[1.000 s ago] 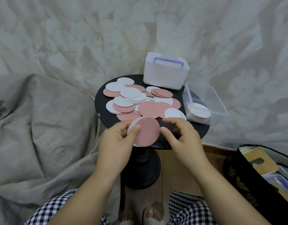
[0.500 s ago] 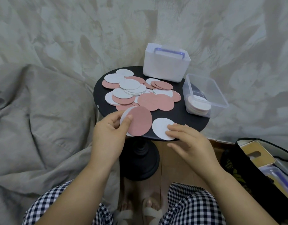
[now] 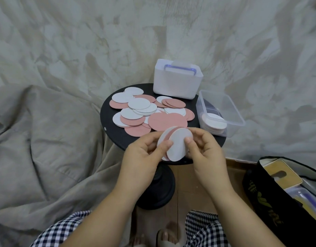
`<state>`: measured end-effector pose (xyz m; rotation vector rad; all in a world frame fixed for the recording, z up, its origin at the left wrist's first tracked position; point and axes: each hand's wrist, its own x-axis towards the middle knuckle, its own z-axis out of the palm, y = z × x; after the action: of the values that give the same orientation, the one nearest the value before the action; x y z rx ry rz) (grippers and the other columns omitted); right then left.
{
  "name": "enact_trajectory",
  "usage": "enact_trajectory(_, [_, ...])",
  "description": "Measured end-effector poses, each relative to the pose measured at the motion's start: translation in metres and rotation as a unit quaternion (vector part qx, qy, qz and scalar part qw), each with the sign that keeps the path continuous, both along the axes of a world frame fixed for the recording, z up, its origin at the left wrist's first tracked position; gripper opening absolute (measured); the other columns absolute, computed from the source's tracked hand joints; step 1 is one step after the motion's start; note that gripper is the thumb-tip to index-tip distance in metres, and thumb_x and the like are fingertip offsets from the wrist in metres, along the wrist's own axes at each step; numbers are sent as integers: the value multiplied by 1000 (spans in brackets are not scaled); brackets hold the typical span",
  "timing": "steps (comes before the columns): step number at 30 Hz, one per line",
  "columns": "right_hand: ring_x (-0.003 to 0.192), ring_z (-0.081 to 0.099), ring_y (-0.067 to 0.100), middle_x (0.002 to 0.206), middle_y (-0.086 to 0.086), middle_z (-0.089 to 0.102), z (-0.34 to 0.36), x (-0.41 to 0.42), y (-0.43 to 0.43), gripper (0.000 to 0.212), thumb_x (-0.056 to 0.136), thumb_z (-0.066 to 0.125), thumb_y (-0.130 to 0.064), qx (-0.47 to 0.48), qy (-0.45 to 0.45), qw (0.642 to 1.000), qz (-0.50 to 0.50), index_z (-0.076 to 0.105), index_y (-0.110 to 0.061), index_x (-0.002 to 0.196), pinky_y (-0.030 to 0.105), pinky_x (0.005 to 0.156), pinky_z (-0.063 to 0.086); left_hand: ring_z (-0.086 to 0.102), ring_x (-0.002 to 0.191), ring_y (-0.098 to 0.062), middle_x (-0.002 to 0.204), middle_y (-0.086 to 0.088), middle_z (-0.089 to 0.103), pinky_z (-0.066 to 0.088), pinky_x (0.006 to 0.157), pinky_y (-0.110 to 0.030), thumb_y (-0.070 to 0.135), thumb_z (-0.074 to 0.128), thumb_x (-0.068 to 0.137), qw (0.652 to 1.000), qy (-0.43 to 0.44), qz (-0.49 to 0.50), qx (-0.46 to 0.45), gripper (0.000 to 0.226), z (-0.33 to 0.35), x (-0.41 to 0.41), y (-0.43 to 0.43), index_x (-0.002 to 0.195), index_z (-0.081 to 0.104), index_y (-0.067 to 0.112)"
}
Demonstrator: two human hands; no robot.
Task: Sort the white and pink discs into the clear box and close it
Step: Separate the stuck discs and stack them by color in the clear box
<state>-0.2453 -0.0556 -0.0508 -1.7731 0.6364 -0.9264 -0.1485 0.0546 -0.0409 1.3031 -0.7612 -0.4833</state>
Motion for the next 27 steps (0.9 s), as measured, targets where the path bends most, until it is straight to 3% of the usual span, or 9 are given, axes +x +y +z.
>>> enact_trajectory(3, [106,61,6,114,-6,65,3,2,-6,31,91,55,-16,31,-19,999,5,56,-33,117,38,93,51,66,95,-6,100,9,72,52,82,-25,18,59,90,999,-44,-6,5,21,1,4,-12,105,65,31])
enact_trajectory(7, [107,53,-11,110,-24,60,7,-3,-14,31,90,56,-18,-115,-2,993,-29,56,-35,117,12,92,42,54,109,5,118,18,60,41,88,-8,20,51,94,988,-147,16,40,28,-1,9,-27,117,52,37])
enact_trajectory(10, [99,51,-15,103,-26,57,0,-4,-16,31,88,58,-14,-170,-3,984,-58,58,-35,110,1,82,36,55,101,7,108,18,62,39,81,-4,16,54,92,979,-193,41,59,24,-8,7,-31,111,57,31])
enact_trajectory(15, [104,50,-15,109,-27,54,-15,-1,-16,41,87,60,-12,-128,14,990,-50,50,-45,110,1,84,36,57,97,6,105,15,67,39,79,-3,21,53,92,955,-278,54,89,26,-25,6,-32,116,62,24])
enact_trajectory(18, [104,44,-18,110,-26,49,-21,2,-16,44,91,55,-13,-178,27,983,-46,42,-33,129,-2,86,30,52,106,4,114,15,61,35,85,0,25,45,90,947,-303,64,87,39,-27,5,-34,128,55,20])
enact_trajectory(21, [106,41,-19,112,-22,47,-23,5,-15,46,91,45,-13,-208,27,977,-42,36,-26,134,-1,88,28,48,105,7,113,14,56,31,86,2,24,43,93,941,-323,74,68,41,-28,4,-33,133,50,16])
enact_trajectory(24, [104,49,-12,108,-19,55,-20,3,-15,43,90,48,-8,-223,-3,974,-46,47,-25,128,3,88,34,50,99,9,104,10,60,33,86,-1,22,44,91,944,-308,117,25,39,-30,3,-32,127,54,14])
enact_trajectory(27, [103,55,-10,108,-28,59,-11,-1,-13,40,90,57,-9,-177,-32,982,-50,54,-39,116,5,88,40,57,96,10,98,23,64,39,82,-2,9,60,88,962,-224,158,-13,28,-26,1,-30,114,64,18])
